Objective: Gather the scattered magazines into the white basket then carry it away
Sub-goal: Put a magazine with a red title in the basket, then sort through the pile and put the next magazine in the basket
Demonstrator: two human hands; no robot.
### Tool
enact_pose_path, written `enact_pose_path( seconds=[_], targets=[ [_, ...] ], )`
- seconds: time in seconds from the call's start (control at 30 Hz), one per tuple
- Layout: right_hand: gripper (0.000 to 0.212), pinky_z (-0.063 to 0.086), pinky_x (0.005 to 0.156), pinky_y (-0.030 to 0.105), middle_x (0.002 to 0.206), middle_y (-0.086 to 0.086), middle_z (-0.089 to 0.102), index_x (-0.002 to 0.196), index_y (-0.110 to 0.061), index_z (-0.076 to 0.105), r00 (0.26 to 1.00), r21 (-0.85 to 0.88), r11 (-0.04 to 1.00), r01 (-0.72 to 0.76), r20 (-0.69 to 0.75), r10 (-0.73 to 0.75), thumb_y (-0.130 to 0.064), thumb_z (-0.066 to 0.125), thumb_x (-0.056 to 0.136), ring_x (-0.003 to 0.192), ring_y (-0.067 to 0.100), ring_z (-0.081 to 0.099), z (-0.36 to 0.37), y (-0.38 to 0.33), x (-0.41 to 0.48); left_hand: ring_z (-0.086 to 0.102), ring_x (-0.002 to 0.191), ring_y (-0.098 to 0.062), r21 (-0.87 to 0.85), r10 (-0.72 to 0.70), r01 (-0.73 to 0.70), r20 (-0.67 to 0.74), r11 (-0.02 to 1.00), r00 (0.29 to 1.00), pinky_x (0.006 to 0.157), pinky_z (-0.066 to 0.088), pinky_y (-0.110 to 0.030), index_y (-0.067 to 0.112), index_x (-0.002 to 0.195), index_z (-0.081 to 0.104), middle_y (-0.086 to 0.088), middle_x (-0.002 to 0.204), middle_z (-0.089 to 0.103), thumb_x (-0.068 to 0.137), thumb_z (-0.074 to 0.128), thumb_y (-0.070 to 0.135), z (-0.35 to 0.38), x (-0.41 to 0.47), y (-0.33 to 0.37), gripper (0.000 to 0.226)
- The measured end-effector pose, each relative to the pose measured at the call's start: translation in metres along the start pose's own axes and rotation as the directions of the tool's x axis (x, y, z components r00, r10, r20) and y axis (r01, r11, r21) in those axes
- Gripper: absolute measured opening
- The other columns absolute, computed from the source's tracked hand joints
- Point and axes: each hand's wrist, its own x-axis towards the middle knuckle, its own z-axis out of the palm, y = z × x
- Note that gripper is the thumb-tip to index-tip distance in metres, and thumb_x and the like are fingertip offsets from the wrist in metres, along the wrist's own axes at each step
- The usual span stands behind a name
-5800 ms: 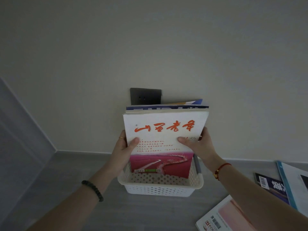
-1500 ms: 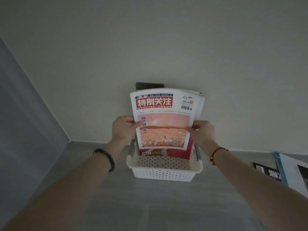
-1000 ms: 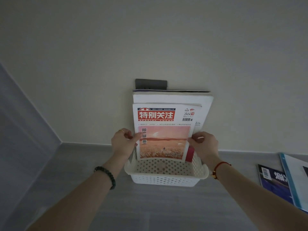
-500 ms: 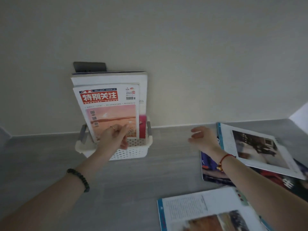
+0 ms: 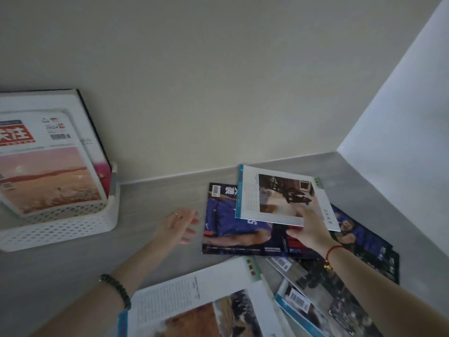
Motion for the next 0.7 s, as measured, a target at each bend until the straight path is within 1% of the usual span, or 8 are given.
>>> enact_pose_path(
  seconds=[0.13,0.23,0.37,0.43,0.5,0.57,0.63,0.7],
  targets=[
    [0.065,0.036,0.104,0.045,0.135,0.002,0.044,0.13,-0.021,0.04,0.998,-0.127,0.99,0.061,0.036,-0.057,-0.025,0.072,0.074,0.124,0.023,0.041,-0.007,0.034,0.015,0.059,0.066,-0.013,0.013,-0.028,0.028,0.004,1.0,1.0,0.053,0.049,-0.02,0.025,0.082,0.057,0.004,0.083,0.062,0.094,0.041,0.026,0.033,0.007,-0.011,0.02],
    [0.064,0.033,0.106,0.046,0.14,-0.002,0.04,0.134,-0.024,0.035,0.983,-0.178,0.97,0.168,0.109,-0.15,-0.033,0.066,0.079,0.129,0.02,0.037,-0.009,0.049,0.026,0.059,0.066,-0.014,0.004,-0.032,0.032,-0.01,0.999,0.999,0.05,0.052,-0.018,0.025,0.083,0.058,0.004,0.084,0.063,0.093,0.043,0.026,0.05,0.011,-0.014,0.018],
    [0.052,0.036,0.105,0.035,0.14,-0.002,0.042,0.134,-0.02,0.036,0.95,-0.287,0.906,0.311,0.123,-0.287,-0.038,0.051,0.087,0.125,0.017,0.042,-0.007,0.062,0.038,0.061,0.069,-0.017,-0.003,-0.035,0.035,-0.019,0.999,0.999,0.075,0.053,-0.04,0.026,0.086,0.059,0.003,0.087,0.065,0.091,0.049,0.026,0.066,0.018,-0.014,0.012],
    [0.051,0.04,0.102,0.034,0.14,0.002,0.042,0.136,-0.017,0.033,0.927,-0.398,0.837,0.376,0.154,-0.343,-0.039,0.043,0.091,0.126,0.019,0.042,-0.005,0.064,0.042,0.063,0.074,-0.017,0.015,-0.035,0.035,-0.004,0.999,0.999,0.081,0.052,-0.043,0.028,0.088,0.058,0.003,0.09,0.065,0.089,0.051,0.025,0.072,0.022,-0.013,0.008],
    [0.044,0.048,0.092,0.031,0.132,0.005,0.051,0.133,-0.015,0.036,0.913,-0.486,0.774,0.406,0.178,-0.367,-0.037,0.036,0.095,0.117,0.019,0.051,-0.006,0.063,0.045,0.063,0.079,-0.014,0.065,-0.011,0.01,0.014,0.998,1.0,0.079,0.052,-0.037,0.034,0.088,0.056,0.004,0.095,0.064,0.088,0.054,0.025,0.08,0.024,-0.011,0.009],
    [0.034,0.052,0.072,0.027,0.107,0.004,0.064,0.122,-0.014,0.046,0.931,-0.447,0.819,0.36,0.107,-0.35,-0.032,0.033,0.097,0.091,0.018,0.063,-0.014,0.053,0.046,0.061,0.087,-0.011,0.117,0.046,-0.049,0.031,0.992,0.998,0.079,0.05,-0.025,0.039,0.088,0.055,0.007,0.097,0.062,0.085,0.058,0.025,0.089,0.024,-0.01,0.015],
    [0.029,0.051,0.064,0.03,0.093,0.007,0.067,0.112,-0.012,0.051,0.94,-0.362,0.872,0.33,0.044,-0.338,-0.027,0.032,0.097,0.077,0.022,0.065,-0.023,0.042,0.049,0.057,0.097,-0.01,0.228,0.165,-0.18,0.085,0.957,0.983,0.083,0.044,-0.013,0.044,0.092,0.05,0.014,0.101,0.059,0.082,0.062,0.024,0.097,0.021,-0.005,0.025],
    [0.026,0.051,0.062,0.03,0.095,0.009,0.067,0.112,-0.012,0.053,0.918,-0.337,0.858,0.387,0.055,-0.392,-0.024,0.035,0.097,0.075,0.022,0.064,-0.031,0.023,0.047,0.046,0.115,-0.008,0.39,0.298,-0.341,0.168,0.855,0.94,0.097,0.038,-0.018,0.048,0.108,0.04,0.013,0.12,0.051,0.078,0.065,0.029,0.104,0.017,0.005,0.043]
  ],
)
